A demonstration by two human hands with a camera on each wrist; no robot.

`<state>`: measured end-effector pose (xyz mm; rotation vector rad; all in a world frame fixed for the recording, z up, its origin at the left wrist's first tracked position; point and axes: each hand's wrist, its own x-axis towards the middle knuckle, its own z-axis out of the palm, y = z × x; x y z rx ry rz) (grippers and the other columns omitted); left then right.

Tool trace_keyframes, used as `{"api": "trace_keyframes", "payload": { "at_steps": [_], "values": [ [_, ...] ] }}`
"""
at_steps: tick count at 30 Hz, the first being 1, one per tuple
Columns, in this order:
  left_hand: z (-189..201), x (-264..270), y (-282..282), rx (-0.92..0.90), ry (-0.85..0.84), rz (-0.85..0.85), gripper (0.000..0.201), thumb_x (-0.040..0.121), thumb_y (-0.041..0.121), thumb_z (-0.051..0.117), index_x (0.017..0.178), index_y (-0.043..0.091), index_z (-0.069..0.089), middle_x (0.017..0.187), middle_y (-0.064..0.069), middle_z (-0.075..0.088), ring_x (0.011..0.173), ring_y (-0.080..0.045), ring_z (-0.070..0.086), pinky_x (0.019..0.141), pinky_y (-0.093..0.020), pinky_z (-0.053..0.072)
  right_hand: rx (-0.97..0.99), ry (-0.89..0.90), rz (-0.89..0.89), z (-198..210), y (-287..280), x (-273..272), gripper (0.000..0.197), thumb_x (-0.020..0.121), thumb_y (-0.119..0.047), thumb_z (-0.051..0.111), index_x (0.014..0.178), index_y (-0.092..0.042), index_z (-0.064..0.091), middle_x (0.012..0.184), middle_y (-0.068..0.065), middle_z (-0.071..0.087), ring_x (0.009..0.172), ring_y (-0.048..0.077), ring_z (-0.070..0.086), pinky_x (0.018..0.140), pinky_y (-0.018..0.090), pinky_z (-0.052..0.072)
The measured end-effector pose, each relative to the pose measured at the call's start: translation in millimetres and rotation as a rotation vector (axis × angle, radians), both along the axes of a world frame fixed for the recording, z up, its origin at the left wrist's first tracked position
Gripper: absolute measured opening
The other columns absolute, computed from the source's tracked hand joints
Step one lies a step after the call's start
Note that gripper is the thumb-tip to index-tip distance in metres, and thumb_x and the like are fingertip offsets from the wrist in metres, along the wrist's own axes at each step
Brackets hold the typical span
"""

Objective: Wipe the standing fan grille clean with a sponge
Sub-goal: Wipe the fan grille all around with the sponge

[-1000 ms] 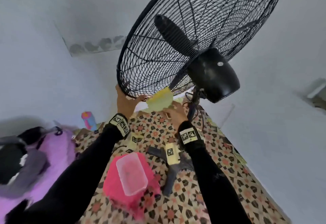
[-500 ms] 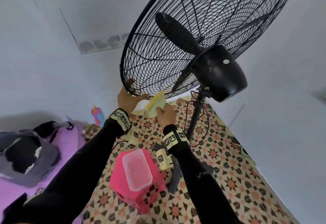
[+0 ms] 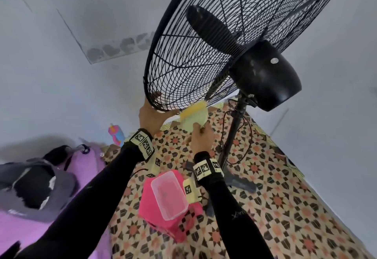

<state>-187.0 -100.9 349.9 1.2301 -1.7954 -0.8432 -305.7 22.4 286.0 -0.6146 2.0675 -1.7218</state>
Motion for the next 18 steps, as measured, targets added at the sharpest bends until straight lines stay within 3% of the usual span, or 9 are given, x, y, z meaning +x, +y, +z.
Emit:
{"api": "trace_keyframes", "payload": {
  "at_steps": [3,5,7,11,13,16,18],
  "values": [
    [5,9,-11,-0.025,-0.101,-0.078,0.099,0.054,0.068,0.094,0.137,0.027,0.058,0.121,0.013,0.072,0.110,-0.008,0.068,0.097,-0.032,0.057,-0.075,0.033,0.047,-4,2,22,0.012,0.094,-0.032,0.054,0.085,-0.028,0.061,0.068,0.007,0.065,0.051,0.030,0.065,0.042,0.034,0.053],
    [7,15,-19,-0.019,-0.152,-0.111,0.100,0.052,0.076,0.091,0.134,0.027,0.060,0.120,0.013,0.073,0.109,-0.007,0.069,0.099,-0.036,0.057,-0.067,0.017,0.109,-12,-2,31,0.018,0.094,-0.030,0.056,0.076,-0.029,0.058,0.064,0.010,0.065,0.047,0.033,0.065,0.039,0.039,0.051],
    [10,20,-24,-0.016,-0.187,-0.151,0.099,0.052,0.078,0.090,0.133,0.028,0.061,0.120,0.013,0.073,0.108,-0.005,0.070,0.099,-0.039,0.058,-0.064,-0.053,0.145,-18,-4,32,0.016,0.094,-0.027,0.057,0.083,-0.018,0.063,0.067,0.013,0.068,0.047,0.031,0.065,0.039,0.035,0.049],
    [23,22,-25,-0.057,-0.231,-0.224,0.105,0.050,0.082,0.085,0.133,0.021,0.061,0.122,0.008,0.073,0.111,-0.011,0.069,0.100,-0.039,0.057,-0.067,-0.156,0.207,-22,-10,36,0.019,0.094,-0.022,0.056,0.104,-0.008,0.065,0.085,0.009,0.073,0.055,0.030,0.070,0.041,0.030,0.050],
    [28,21,-24,-0.066,-0.232,-0.249,0.105,0.050,0.081,0.084,0.131,0.018,0.063,0.122,0.005,0.072,0.113,-0.013,0.067,0.102,-0.038,0.055,-0.065,-0.240,0.287,-33,-19,40,0.021,0.095,-0.017,0.057,0.109,-0.005,0.065,0.096,0.015,0.074,0.061,0.025,0.073,0.047,0.028,0.054],
    [28,22,-23,-0.058,-0.252,-0.263,0.103,0.051,0.079,0.081,0.131,0.016,0.065,0.122,0.005,0.073,0.114,-0.011,0.067,0.103,-0.037,0.055,0.027,-0.350,0.364,-54,-45,37,0.015,0.093,-0.025,0.064,0.102,-0.013,0.067,0.101,0.019,0.074,0.077,0.026,0.073,0.072,0.046,0.062],
    [27,22,-24,-0.053,-0.259,-0.262,0.101,0.053,0.077,0.081,0.131,0.015,0.066,0.121,0.005,0.074,0.113,-0.011,0.068,0.103,-0.037,0.055,0.034,-0.449,0.448,-50,-54,34,0.009,0.093,-0.019,0.068,0.101,-0.017,0.065,0.108,0.020,0.073,0.089,0.033,0.074,0.079,0.055,0.061]
  ]
}}
